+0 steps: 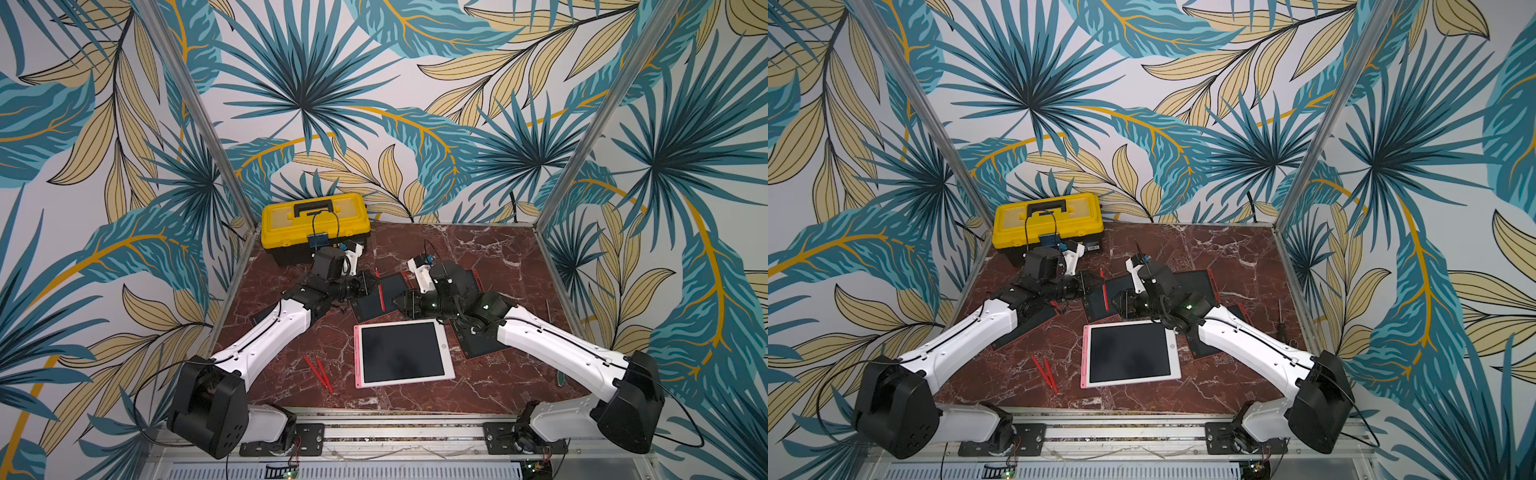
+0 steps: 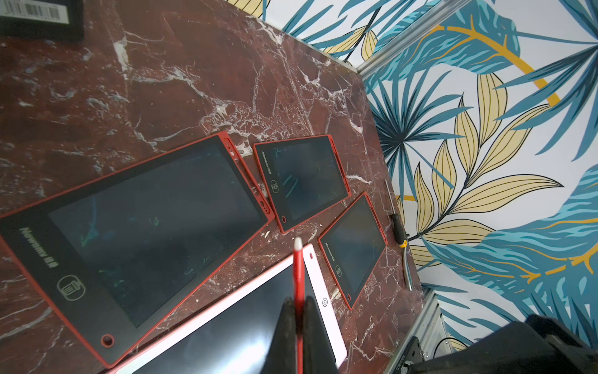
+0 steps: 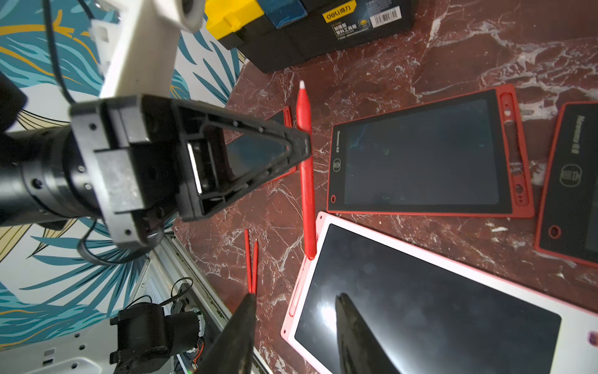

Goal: Place the stylus back onto the writing tablet
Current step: Pick up the stylus from the center of the board.

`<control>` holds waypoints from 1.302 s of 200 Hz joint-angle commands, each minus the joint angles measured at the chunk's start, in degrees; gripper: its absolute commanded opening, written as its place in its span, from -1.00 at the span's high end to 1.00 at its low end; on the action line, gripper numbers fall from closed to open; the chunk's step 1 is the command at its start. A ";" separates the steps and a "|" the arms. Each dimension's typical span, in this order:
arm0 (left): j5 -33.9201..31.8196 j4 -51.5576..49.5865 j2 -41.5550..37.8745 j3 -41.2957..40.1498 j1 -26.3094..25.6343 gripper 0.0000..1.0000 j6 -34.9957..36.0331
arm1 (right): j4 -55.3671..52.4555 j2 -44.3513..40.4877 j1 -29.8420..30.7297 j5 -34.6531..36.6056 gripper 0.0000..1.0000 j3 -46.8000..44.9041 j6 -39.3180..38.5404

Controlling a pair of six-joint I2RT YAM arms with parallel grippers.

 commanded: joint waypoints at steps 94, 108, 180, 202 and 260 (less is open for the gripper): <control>4.17 10.86 -3.30 -5.69 -0.44 1.00 -5.42 | -5.65 3.99 -0.23 0.73 0.21 5.47 -3.05; 3.78 10.98 -4.18 -6.14 -0.68 1.00 -5.77 | -8.09 5.04 -0.29 1.93 0.22 7.19 -3.79; 3.24 13.89 -5.66 -8.59 -1.32 1.00 -8.06 | -15.05 7.71 -0.33 4.07 0.24 13.46 -6.31; 3.32 13.89 -6.01 -8.61 -1.30 1.00 -8.25 | -15.83 8.78 -0.37 3.49 0.27 15.17 -6.69; 3.18 14.64 -5.83 -9.05 -1.54 1.00 -9.65 | -17.92 11.41 -0.35 2.21 0.35 18.87 -7.68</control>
